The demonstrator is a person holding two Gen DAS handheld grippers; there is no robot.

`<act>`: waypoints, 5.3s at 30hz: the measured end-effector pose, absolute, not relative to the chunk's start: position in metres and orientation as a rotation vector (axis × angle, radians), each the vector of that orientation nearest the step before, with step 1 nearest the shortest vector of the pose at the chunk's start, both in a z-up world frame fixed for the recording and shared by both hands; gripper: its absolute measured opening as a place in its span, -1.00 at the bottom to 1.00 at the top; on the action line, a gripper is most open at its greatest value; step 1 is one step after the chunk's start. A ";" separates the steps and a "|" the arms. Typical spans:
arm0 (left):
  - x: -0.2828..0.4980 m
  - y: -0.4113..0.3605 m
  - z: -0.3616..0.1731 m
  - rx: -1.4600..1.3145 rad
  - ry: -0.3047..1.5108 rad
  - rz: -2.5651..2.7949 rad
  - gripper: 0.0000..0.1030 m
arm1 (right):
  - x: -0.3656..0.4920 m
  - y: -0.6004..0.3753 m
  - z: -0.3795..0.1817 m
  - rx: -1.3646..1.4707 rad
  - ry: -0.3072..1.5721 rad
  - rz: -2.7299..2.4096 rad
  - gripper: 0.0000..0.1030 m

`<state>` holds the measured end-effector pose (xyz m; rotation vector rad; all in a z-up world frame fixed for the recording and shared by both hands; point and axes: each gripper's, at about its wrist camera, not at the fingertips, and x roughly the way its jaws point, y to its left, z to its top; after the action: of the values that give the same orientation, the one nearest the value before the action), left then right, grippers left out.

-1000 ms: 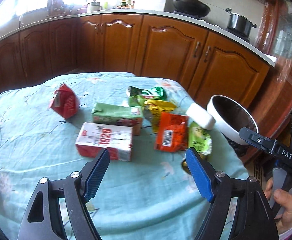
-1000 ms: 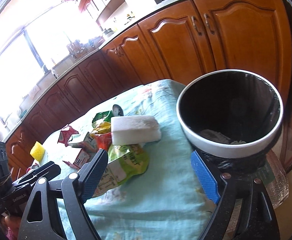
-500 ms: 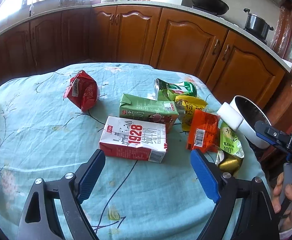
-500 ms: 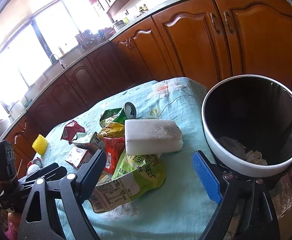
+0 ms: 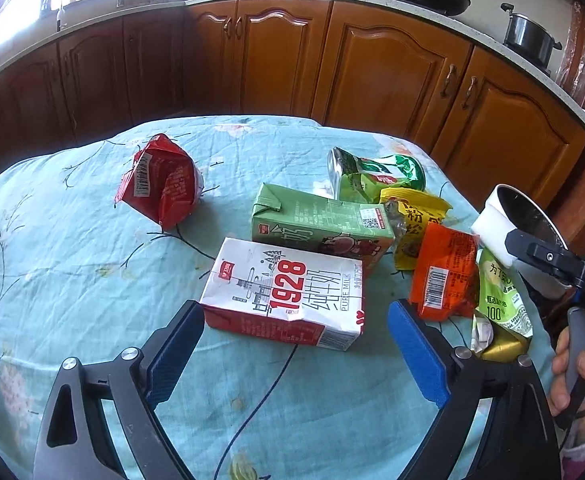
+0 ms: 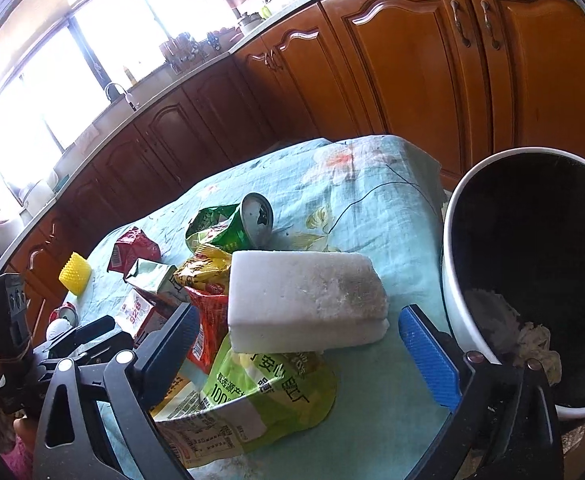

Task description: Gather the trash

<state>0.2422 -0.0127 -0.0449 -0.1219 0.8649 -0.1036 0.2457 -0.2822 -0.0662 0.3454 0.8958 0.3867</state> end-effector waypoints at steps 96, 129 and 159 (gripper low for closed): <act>0.250 -0.150 0.004 0.017 0.801 -0.475 -0.11 | 0.157 -0.400 -0.028 0.439 0.747 0.171 0.46; 0.358 -0.261 -0.027 0.118 0.920 -0.548 -0.10 | 0.215 -0.464 -0.045 0.317 0.865 0.114 0.53; 0.264 -0.127 -0.016 -0.096 0.853 -0.386 0.34 | 0.161 -0.405 -0.048 0.510 0.822 0.182 0.75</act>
<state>0.2635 -0.1265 -0.0162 -0.0964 0.8532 -0.3863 0.1608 -0.4048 -0.0483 0.5098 0.8217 0.1819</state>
